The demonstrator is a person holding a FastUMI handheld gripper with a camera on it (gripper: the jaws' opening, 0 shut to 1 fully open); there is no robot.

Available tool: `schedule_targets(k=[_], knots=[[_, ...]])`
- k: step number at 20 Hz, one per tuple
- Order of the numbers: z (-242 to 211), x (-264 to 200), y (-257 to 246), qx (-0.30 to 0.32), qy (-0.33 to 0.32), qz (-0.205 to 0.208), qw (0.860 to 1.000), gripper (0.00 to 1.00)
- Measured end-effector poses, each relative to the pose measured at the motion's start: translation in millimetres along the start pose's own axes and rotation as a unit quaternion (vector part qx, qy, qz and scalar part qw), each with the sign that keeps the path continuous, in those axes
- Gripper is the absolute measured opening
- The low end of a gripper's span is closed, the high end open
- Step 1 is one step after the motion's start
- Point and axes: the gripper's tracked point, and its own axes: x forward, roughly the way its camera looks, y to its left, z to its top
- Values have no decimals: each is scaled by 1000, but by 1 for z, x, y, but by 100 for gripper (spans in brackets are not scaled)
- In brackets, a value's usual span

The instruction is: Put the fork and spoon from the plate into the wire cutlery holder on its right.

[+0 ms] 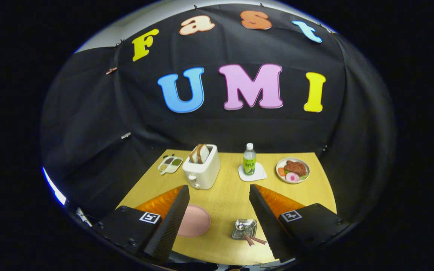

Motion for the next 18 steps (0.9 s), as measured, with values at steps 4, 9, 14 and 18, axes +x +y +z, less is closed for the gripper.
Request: schedule_targets(k=[4, 9, 14, 18], knots=[[28, -23, -16, -13, -90, -47, 995, 99], [45, -48, -33, 44, -148, -67, 986, 99], [44, -52, -66, 41, -148, -87, 984, 99], [50, -58, -78, 42, -158, -90, 982, 99]])
